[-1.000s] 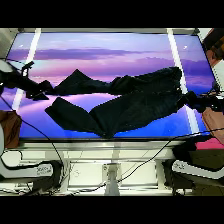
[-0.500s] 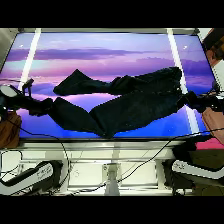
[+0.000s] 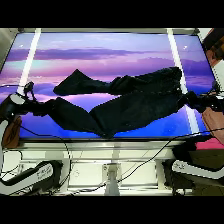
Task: Fold the clothes and pants, and hang the long-sleeved shirts on hangers.
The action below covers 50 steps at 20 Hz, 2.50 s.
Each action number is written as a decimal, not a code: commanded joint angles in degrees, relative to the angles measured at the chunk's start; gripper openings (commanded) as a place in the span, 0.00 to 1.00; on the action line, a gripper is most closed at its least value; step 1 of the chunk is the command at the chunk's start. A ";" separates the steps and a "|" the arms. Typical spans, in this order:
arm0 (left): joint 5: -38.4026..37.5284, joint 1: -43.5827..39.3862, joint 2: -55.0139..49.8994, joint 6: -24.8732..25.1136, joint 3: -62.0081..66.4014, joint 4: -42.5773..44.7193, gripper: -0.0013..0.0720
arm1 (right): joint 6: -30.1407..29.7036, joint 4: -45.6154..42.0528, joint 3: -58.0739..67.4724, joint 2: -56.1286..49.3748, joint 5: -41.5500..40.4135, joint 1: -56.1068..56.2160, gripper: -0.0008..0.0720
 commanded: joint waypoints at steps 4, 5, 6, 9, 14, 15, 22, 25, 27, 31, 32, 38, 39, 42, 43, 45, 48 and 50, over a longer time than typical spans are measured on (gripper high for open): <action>3.98 -3.34 -5.55 0.02 -0.22 -3.39 0.71 | 0.04 0.02 0.00 0.04 0.33 0.02 0.06; 5.25 -4.00 -6.16 0.04 -0.22 -3.39 0.71 | 0.04 0.02 0.00 0.04 0.57 0.02 0.06; 6.97 -4.44 -6.43 0.02 -0.20 -3.41 0.70 | 0.04 0.04 0.00 0.04 0.70 0.02 0.06; 12.85 -4.83 -6.40 0.02 0.31 -3.80 0.58 | 0.04 0.04 0.00 0.04 0.74 0.02 0.06; 18.58 -4.83 -6.05 0.00 1.64 -3.85 0.08 | 0.04 0.13 0.00 0.04 0.72 0.02 0.06; 19.65 -4.83 -5.64 0.00 2.10 -3.89 0.08 | 0.04 0.42 0.00 0.04 0.59 0.02 0.06; 38.47 -4.83 0.44 -0.02 11.61 -6.47 0.08 | 0.00 15.61 0.22 1.55 -10.38 0.02 0.06; 47.01 -4.85 0.81 0.00 17.38 -8.52 0.08 | -2.84 23.04 2.21 2.58 -16.24 0.15 0.06; 47.10 -4.55 0.81 0.02 21.03 -8.50 0.08 | -4.72 22.99 6.05 2.64 -15.85 0.42 0.06; 41.20 -4.13 0.96 0.04 26.08 -7.48 0.08 | -4.66 22.77 11.85 3.48 -15.32 1.22 0.06; 36.65 -3.74 1.01 0.00 26.43 -6.45 0.08 | -4.66 22.29 12.09 3.72 -14.19 1.20 0.06; -2.27 7.34 0.81 -10.27 26.40 8.02 0.08 | 1.60 2.05 12.09 3.87 0.24 1.16 0.06; -8.61 9.51 0.81 -11.02 26.40 11.08 0.08 | 2.32 -0.24 12.09 3.89 3.08 1.16 0.06; -22.14 13.64 0.79 -10.78 26.40 15.65 0.08 | 1.49 -3.10 12.09 3.89 11.85 1.16 0.06; -24.37 14.10 0.79 -9.40 26.32 16.90 0.08 | 1.36 -4.44 12.09 3.89 14.01 1.16 0.06; -27.21 14.16 0.59 -7.50 25.81 19.41 0.08 | 1.33 -8.59 12.09 3.87 19.10 1.16 0.06; -30.64 14.03 -2.62 -7.52 25.05 19.80 0.08 | 0.24 -15.52 12.07 3.87 26.86 1.16 0.06; -34.14 13.64 -6.23 -7.48 24.68 19.85 0.08 | 0.24 -17.46 12.07 3.87 30.38 1.16 0.06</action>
